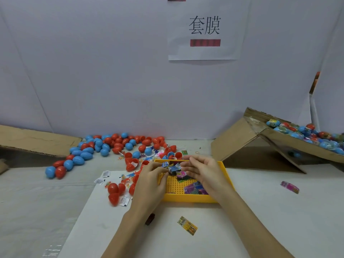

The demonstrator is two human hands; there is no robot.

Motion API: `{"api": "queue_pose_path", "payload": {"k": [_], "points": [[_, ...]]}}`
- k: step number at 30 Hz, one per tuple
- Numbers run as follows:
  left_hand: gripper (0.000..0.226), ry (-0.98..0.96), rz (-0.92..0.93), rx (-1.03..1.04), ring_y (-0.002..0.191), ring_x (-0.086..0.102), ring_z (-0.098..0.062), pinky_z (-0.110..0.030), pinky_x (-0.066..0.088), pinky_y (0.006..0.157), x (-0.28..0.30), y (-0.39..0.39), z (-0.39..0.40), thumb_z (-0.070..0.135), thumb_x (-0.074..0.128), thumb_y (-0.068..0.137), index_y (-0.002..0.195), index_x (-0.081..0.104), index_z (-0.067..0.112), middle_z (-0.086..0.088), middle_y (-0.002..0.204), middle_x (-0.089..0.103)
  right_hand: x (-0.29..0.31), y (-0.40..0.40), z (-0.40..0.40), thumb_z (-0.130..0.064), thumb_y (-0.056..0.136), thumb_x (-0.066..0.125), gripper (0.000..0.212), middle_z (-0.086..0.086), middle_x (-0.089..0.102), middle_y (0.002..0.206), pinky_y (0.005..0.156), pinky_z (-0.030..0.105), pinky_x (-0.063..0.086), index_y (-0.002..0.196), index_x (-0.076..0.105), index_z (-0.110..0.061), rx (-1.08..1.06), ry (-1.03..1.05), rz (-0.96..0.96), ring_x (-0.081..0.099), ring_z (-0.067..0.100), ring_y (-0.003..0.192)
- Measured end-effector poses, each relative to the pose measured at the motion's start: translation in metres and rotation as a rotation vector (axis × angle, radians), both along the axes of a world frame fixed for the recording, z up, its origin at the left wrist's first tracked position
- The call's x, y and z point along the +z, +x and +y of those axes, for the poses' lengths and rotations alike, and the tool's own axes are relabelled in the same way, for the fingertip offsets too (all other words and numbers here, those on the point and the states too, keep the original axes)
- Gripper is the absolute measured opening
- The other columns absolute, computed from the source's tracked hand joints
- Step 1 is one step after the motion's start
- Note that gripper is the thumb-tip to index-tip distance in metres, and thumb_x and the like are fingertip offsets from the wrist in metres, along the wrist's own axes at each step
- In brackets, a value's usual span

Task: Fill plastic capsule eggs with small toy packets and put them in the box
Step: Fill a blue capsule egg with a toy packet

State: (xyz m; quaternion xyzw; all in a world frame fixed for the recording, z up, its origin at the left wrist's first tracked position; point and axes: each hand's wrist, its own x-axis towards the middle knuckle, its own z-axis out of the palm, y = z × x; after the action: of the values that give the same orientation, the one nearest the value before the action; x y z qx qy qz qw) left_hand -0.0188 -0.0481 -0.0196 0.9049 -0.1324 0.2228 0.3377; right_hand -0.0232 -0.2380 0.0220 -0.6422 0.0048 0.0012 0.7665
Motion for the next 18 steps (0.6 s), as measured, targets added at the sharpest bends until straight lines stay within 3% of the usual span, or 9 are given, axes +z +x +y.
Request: {"api": "queue_pose_path", "payload": {"k": [8, 12, 13, 15, 18], "points": [[0.023, -0.048, 0.021, 0.021, 0.117, 0.050, -0.005, -0.017, 0.039, 0.099, 0.006, -0.003, -0.003, 0.023, 0.066, 0.098, 0.119, 0.073, 0.018, 0.009, 0.124, 0.059, -0.011, 0.000, 0.001, -0.011, 0.105, 0.054, 0.020, 0.014, 0.078, 0.087, 0.066, 0.023, 0.060, 0.108, 0.073, -0.005, 0.012, -0.088, -0.049, 0.077, 0.026, 0.080], [0.023, -0.515, 0.197, 0.109, 0.102, 0.062, -0.001, -0.019, 0.055, 0.086, 0.019, 0.014, 0.006, 0.021, 0.067, 0.098, 0.120, 0.071, 0.023, 0.011, 0.112, 0.068, -0.011, 0.001, 0.003, -0.008, 0.106, 0.053, 0.021, 0.014, 0.078, 0.084, 0.065, 0.024, 0.059, 0.107, 0.073, -0.003, 0.032, -0.132, -0.053, 0.075, 0.024, 0.075], [0.023, -0.554, 0.201, 0.156, 0.100, 0.063, -0.001, -0.023, 0.057, 0.085, 0.023, 0.023, 0.011, 0.020, 0.065, 0.099, 0.122, 0.069, 0.022, 0.010, 0.111, 0.068, -0.011, 0.001, 0.003, -0.008, 0.106, 0.053, 0.021, 0.014, 0.078, 0.084, 0.065, 0.024, 0.059, 0.106, 0.073, -0.003, 0.034, -0.133, -0.050, 0.074, 0.023, 0.075], [0.024, -0.486, 0.173, 0.239, 0.102, 0.065, -0.009, -0.032, 0.059, 0.088, 0.029, 0.046, 0.024, 0.017, 0.063, 0.100, 0.124, 0.067, 0.016, 0.003, 0.115, 0.069, -0.011, 0.001, 0.003, -0.007, 0.106, 0.052, 0.021, 0.014, 0.078, 0.084, 0.065, 0.025, 0.059, 0.106, 0.073, -0.003, 0.042, -0.133, -0.046, 0.074, 0.023, 0.074], [0.027, -0.184, 0.164, 0.290, 0.111, 0.063, -0.022, -0.041, 0.055, 0.095, 0.036, 0.084, 0.044, 0.016, 0.061, 0.100, 0.126, 0.064, 0.010, -0.007, 0.125, 0.067, -0.011, 0.002, 0.003, -0.006, 0.106, 0.052, 0.021, 0.014, 0.078, 0.083, 0.063, 0.023, 0.059, 0.106, 0.073, -0.002, 0.046, -0.138, -0.044, 0.074, 0.022, 0.072]]}}
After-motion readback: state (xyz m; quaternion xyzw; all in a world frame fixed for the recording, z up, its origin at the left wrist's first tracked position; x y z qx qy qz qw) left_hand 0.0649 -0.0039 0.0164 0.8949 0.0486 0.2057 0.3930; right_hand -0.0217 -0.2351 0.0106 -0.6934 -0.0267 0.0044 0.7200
